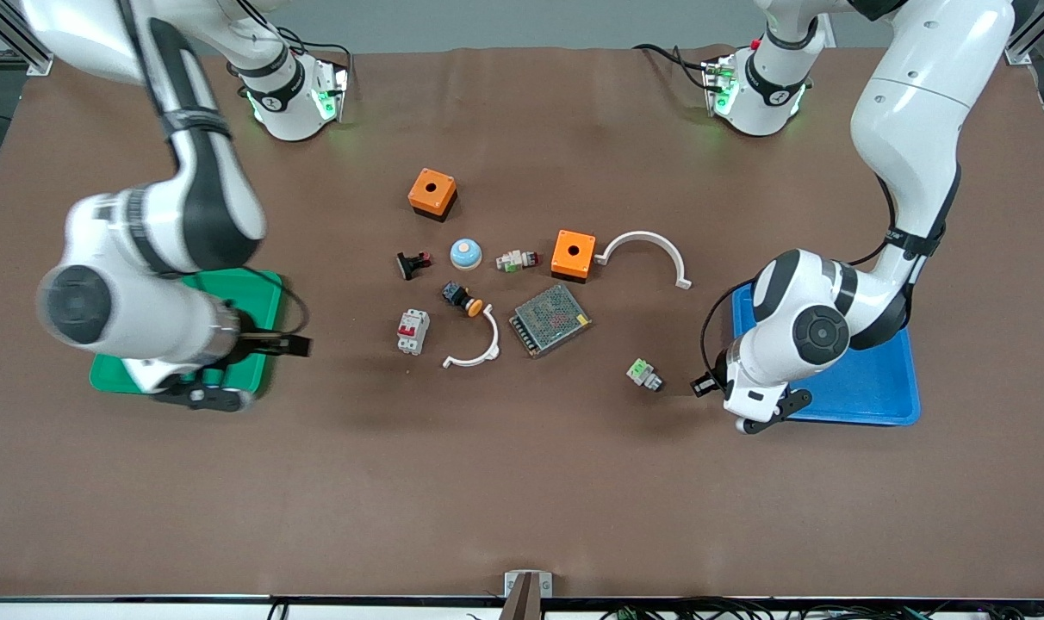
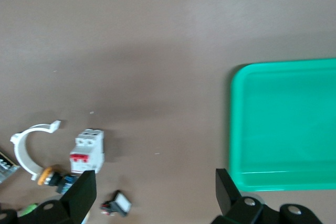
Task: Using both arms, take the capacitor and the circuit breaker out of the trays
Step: 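Set the breaker on the table while the left gripper lowers the capacitor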
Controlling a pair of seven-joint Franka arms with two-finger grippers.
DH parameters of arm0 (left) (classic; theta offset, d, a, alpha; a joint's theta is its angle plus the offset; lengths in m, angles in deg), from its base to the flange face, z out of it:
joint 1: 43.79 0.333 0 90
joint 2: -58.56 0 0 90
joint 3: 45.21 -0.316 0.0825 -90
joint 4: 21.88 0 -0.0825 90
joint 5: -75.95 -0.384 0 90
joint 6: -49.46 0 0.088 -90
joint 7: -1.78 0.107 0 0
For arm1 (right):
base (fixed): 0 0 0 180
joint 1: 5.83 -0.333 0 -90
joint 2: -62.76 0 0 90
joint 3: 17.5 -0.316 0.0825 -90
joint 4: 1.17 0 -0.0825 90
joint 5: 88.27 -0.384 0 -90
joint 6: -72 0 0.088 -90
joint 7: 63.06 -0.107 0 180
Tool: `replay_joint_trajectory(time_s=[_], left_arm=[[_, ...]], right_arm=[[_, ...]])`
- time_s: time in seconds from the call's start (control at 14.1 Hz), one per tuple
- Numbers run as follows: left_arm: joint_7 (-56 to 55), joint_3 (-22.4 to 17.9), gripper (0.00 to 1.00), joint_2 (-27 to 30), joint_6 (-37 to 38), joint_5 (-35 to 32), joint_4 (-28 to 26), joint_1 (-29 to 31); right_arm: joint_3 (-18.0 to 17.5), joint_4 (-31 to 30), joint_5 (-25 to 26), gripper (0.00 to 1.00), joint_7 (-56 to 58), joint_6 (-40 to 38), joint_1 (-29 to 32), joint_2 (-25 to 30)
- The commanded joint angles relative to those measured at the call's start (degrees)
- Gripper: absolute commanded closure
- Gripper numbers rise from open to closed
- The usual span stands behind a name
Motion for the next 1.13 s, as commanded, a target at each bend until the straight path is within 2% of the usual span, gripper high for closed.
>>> replay_joint_trajectory(time_s=[0.0,0.14,0.21,0.28,0.35,0.43,0.57,0.64,0.78,1.06], left_arm=[[-1.2,-0.2,0.99,-1.1,-0.6,-1.6,-0.2,-0.3],[-1.4,-0.2,0.98,-1.4,-0.6,-1.6,-0.3,-0.6],[-1.5,-0.2,0.95,-1.7,-0.6,-1.6,-0.3,-0.6],[-1.5,-0.2,0.91,-2.1,-0.6,-1.6,-0.3,-0.7],[-1.5,-0.3,0.81,-2.7,-0.6,-1.6,-0.2,-0.9],[-1.5,-0.2,0.69,-2.9,-0.6,-1.6,-0.1,-0.9],[-1.6,-0.2,0.16,-2.7,-0.6,-1.6,0.2,-0.9],[-1.5,0.0,0.00,-2.0,-0.3,-1.6,0.5,-0.9],[-1.1,0.5,0.00,0.2,0.7,-1.6,2.0,-0.8],[-0.7,2.1,0.00,1.8,13.2,-1.6,12.6,-0.8]], right_arm=[[-1.2,2.1,3.4,0.00,2.4,-5.3,3.7,2.1],[-1.2,6.1,5.5,0.00,5.4,-10.3,5.1,2.1],[-1.1,6.7,5.0,0.00,7.9,-12.5,6.4,2.1],[-1.2,7.2,4.4,0.00,9.3,-14.3,8.0,2.2],[-1.5,9.3,4.0,0.00,9.5,-15.5,9.7,2.2],[-1.4,11.0,4.0,0.00,9.5,-15.5,10.2,1.9],[-1.1,12.1,4.7,0.00,8.9,-14.9,10.3,1.8],[-0.9,13.0,4.7,0.00,9.0,-14.9,10.5,1.9],[-1.3,14.0,4.1,0.00,9.0,-14.6,12.2,1.8],[-1.4,13.2,4.5,0.00,8.9,-15.3,11.8,3.9]])
